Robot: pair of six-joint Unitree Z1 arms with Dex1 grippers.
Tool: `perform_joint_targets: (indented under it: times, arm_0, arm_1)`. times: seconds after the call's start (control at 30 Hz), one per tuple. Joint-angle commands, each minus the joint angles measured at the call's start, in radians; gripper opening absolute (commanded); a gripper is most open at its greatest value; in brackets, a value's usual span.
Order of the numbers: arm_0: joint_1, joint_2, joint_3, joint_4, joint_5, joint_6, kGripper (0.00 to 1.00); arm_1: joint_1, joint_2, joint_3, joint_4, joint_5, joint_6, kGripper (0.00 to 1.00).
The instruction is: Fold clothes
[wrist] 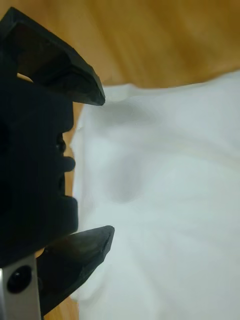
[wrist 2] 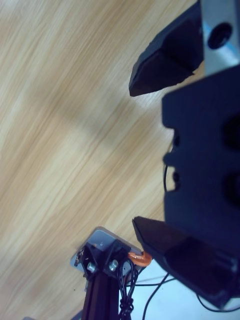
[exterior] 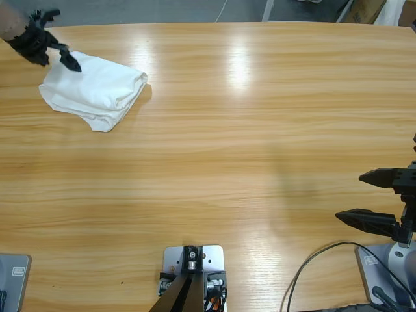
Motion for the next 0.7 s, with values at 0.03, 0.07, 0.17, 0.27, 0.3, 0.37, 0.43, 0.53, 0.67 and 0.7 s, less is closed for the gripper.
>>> perform_joint_targets:
  times: [0.03, 0.07, 0.17, 0.27, 0.3, 0.37, 0.43, 0.53, 0.67, 0.7]
  arm_0:
    - [-0.301, -0.081, 0.081, -0.085, -0.152, 0.776, 0.933]
    - [-0.308, -0.070, 0.065, -0.066, -0.174, 0.899, 0.789]
    - [-0.324, 0.036, -0.061, 0.052, -0.179, 1.026, 0.734]
    - [-0.332, 0.161, -0.219, 0.175, -0.176, 1.093, 0.738]
    - [-0.332, 0.194, -0.262, 0.201, -0.176, 1.099, 0.742]
    - [-0.337, 0.261, -0.337, 0.241, -0.176, 1.107, 0.761]
    - [-0.356, 0.299, -0.349, 0.249, -0.175, 1.111, 0.800]
    - [-0.384, 0.323, -0.319, 0.256, -0.174, 1.115, 0.859]
    - [-0.354, 0.294, -0.204, 0.231, -0.165, 1.113, 0.908]
    - [-0.338, 0.281, -0.183, 0.217, -0.159, 1.113, 0.919]
  arm_1:
    - [-0.009, 0.001, 0.014, -0.016, 0.011, -0.031, 1.000]
    - [-0.009, 0.006, 0.015, -0.020, 0.012, -0.037, 1.000]
    - [-0.009, 0.020, 0.018, -0.029, 0.013, -0.040, 1.000]
    - [-0.009, 0.024, 0.018, -0.031, 0.014, -0.041, 1.000]
    - [-0.009, 0.025, 0.018, -0.031, 0.012, -0.041, 1.000]
    - [-0.009, 0.032, 0.017, -0.032, 0.011, -0.041, 1.000]
    - [-0.009, 0.046, 0.016, -0.037, 0.009, -0.041, 1.000]
    - [-0.009, 0.070, 0.018, -0.050, 0.009, -0.041, 1.000]
    - [-0.009, 0.089, 0.021, -0.062, 0.008, -0.041, 1.000]
    - [-0.009, 0.093, 0.024, -0.066, 0.008, -0.041, 1.000]
